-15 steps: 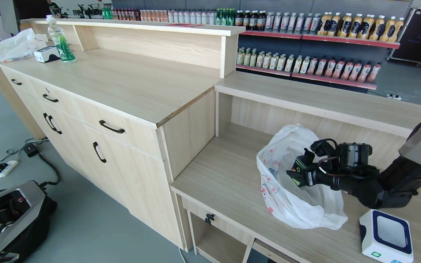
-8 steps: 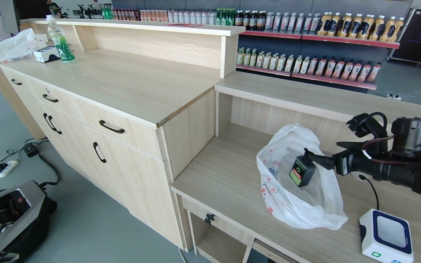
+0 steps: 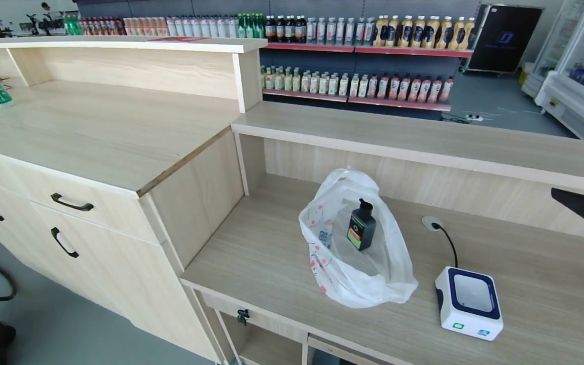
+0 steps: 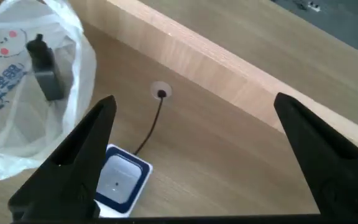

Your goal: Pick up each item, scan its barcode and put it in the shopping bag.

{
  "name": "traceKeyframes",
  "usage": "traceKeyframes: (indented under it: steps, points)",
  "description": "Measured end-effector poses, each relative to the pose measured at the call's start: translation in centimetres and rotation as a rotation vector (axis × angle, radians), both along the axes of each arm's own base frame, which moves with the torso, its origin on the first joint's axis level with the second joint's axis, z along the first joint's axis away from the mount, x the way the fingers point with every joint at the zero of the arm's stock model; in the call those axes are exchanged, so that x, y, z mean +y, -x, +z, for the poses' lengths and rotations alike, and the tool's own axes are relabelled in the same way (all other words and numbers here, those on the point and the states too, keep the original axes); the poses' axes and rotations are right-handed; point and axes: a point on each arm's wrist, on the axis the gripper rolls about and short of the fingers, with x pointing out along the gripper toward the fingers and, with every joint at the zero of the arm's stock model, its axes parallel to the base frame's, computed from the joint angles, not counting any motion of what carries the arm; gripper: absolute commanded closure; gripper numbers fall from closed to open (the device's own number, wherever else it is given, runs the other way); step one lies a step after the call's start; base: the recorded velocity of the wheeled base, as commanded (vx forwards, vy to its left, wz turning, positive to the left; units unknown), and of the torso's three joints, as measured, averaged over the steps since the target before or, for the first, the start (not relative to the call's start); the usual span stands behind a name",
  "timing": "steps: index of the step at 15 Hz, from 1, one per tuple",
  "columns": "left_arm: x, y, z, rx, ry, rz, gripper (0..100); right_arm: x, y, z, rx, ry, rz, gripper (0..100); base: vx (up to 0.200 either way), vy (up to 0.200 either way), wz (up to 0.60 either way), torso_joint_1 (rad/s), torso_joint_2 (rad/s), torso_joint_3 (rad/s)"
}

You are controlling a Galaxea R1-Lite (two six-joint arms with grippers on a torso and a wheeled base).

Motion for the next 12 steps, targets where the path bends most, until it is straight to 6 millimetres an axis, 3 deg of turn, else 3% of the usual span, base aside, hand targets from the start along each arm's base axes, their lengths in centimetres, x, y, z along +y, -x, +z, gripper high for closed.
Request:
traceKeyframes:
  steps: [2,7,9,12]
  points:
    - [0.0,0.0,0.0,0.0,0.0,0.0,0,-1.6,1.8,0.1,0.045,0.025,-0.119,0,0.0,0.0,-0.6,0.002,0.0,0.002]
    - [0.0,0.0,0.0,0.0,0.0,0.0,0,-5.2,5.6,-3.7,0.362,0.016,-0.407,0,0.0,0.0,-0.6,0.002,0.0,0.003]
    - [0.0,0.0,0.0,0.0,0.0,0.0,0,-6.5,5.6,-5.1,0.424,-0.009,-0.446,0,0.0,0.0,0.0,0.0,0.0,0.0]
    - [0.0,0.0,0.0,0.0,0.0,0.0,0,-9.0,3.8,-6.9,0.428,-0.061,-0.443,0,0.0,0.0,0.0,0.0,0.0,0.0]
